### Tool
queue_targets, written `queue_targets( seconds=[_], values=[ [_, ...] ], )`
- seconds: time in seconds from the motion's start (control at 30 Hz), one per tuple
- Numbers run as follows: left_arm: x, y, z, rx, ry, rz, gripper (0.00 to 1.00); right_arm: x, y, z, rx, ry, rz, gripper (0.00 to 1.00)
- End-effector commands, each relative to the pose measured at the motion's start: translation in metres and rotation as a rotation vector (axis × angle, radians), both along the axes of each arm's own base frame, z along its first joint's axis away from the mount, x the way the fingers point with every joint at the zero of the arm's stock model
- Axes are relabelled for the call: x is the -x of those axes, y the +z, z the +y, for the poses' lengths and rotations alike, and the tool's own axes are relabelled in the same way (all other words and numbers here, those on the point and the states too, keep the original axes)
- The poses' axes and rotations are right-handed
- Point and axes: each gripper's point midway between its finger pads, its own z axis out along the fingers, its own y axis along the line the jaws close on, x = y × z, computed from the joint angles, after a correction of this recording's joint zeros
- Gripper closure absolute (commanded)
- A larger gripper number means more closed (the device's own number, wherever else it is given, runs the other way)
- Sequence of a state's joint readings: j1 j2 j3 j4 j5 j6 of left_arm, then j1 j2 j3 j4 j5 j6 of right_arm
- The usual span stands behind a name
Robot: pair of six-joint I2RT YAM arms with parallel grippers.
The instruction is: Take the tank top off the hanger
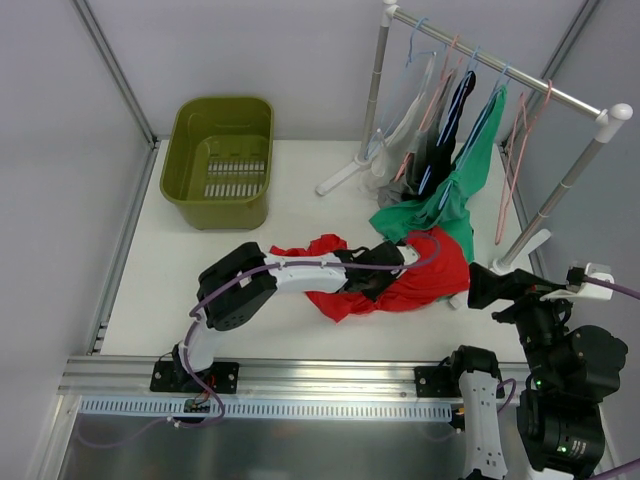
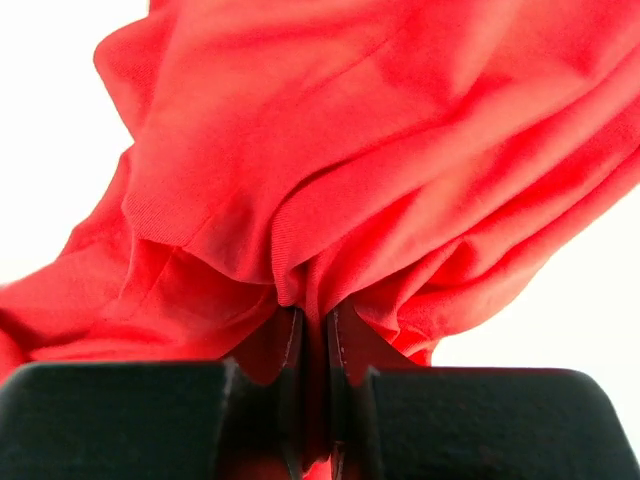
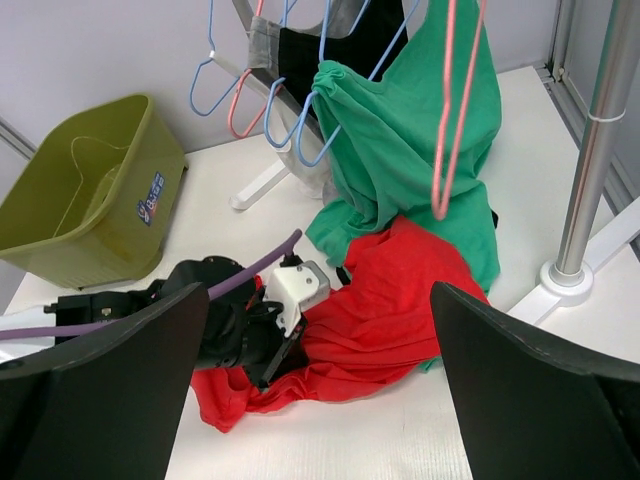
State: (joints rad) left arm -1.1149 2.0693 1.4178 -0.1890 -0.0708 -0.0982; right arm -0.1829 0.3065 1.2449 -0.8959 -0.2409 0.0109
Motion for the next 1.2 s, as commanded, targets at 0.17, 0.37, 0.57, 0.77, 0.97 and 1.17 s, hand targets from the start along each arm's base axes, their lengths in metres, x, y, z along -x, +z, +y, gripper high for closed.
queue_targets(
  seconds=[0.17,0.37,0.57,0.77,0.97,1.17],
  values=[
    [0.057,0.021,0.048,-0.063,0.072,-0.064,1.00,0.001,0.010,-0.005,0.053,-0.010,-0.049,0.00],
    [0.042,0.160,0.072,0.234,0.200,-0.257,1.00,0.002,0.017,-0.007,0.054,-0.024,-0.065,0.00],
    [0.034,0.285,0.097,0.486,0.262,-0.404,1.00,0.007,0.022,-0.009,0.056,-0.040,-0.086,0.01],
    [0.016,0.395,0.153,0.616,0.457,-0.574,1.00,0.010,0.024,-0.010,0.057,-0.048,-0.100,0.00],
    [-0.012,0.504,0.196,0.642,0.593,-0.799,1.00,0.010,0.025,-0.006,0.043,-0.029,-0.100,0.00],
    [-0.051,0.602,0.243,0.686,0.703,-1.003,1.00,0.013,0.028,-0.006,0.047,-0.030,-0.109,0.00]
  ],
)
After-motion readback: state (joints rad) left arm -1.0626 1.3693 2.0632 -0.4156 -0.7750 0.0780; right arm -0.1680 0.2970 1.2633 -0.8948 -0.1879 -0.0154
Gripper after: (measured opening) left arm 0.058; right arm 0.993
